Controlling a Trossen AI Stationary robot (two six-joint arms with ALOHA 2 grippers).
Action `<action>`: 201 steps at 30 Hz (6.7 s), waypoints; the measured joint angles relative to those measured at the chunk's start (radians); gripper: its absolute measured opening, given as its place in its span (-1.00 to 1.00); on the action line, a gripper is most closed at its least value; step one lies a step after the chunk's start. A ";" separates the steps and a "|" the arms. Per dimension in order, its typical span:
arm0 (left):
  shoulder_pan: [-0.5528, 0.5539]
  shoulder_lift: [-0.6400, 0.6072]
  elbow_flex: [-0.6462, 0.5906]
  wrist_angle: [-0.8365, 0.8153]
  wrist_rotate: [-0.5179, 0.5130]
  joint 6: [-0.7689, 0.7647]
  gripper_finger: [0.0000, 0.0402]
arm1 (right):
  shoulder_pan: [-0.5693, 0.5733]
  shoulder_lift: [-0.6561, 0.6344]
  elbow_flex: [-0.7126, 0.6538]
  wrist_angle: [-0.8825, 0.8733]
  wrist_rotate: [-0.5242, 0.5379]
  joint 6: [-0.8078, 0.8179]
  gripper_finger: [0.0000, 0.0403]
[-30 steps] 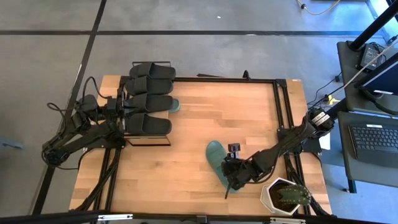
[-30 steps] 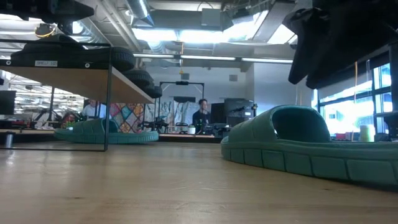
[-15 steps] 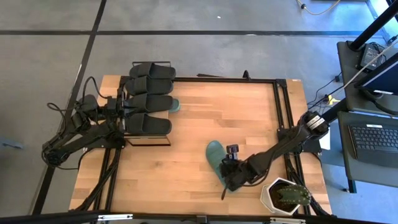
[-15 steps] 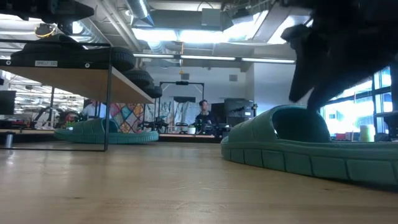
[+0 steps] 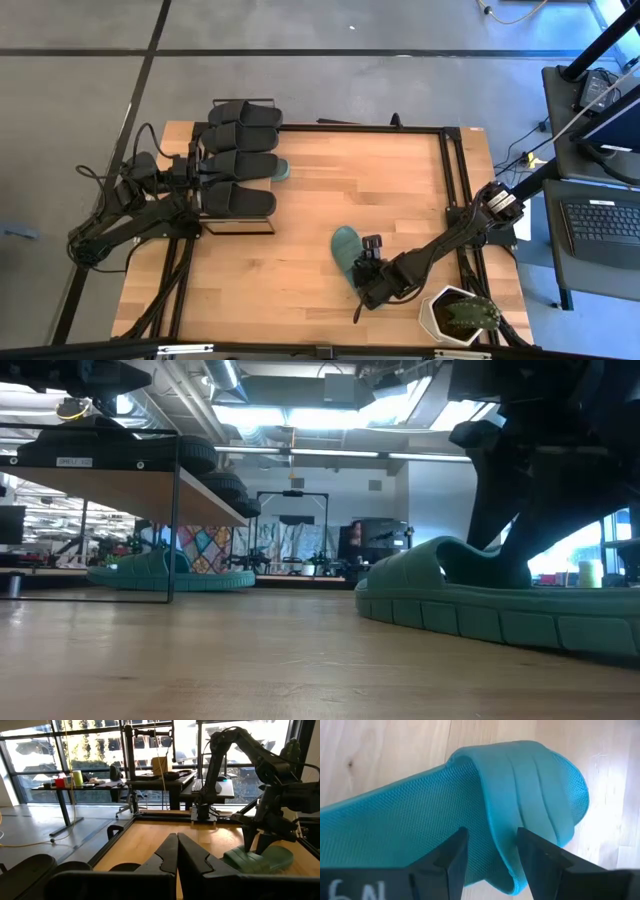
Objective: Pick and place slides into the shelf
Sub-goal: Put the green slipper under the shelf
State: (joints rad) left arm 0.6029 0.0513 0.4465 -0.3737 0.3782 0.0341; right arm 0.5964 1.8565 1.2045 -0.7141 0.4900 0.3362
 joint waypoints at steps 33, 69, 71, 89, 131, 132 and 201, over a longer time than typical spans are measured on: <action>0.000 0.000 0.000 0.000 0.000 0.000 -1.00 | -0.031 0.001 0.000 -0.007 0.137 -0.057 -0.29; 0.000 0.000 0.000 -0.004 0.000 -0.002 -1.00 | -0.431 -0.213 -0.006 0.185 0.108 -0.770 -0.94; 0.000 0.000 0.000 -0.004 0.000 -0.002 -1.00 | -0.488 -0.238 -0.055 0.324 0.055 -0.913 -0.94; 0.000 0.000 0.000 0.001 -0.002 -0.006 -1.00 | -0.734 -0.122 -0.203 0.883 -0.604 -1.355 -0.94; 0.000 0.000 0.000 0.000 -0.003 0.000 -1.00 | -0.819 0.307 0.199 0.853 -0.850 -1.544 -0.41; 0.000 0.000 0.000 0.000 -0.003 0.000 -1.00 | -0.819 0.307 0.199 0.853 -0.850 -1.544 -0.38; -0.562 1.690 1.237 -0.467 -0.377 0.131 -1.00 | -0.884 -0.673 -0.720 0.773 -0.863 -0.444 0.25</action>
State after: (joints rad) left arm 0.0404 1.7413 1.6833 -0.8406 0.0017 0.1653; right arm -0.2878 1.1835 0.4847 0.0585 -0.3728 -0.1078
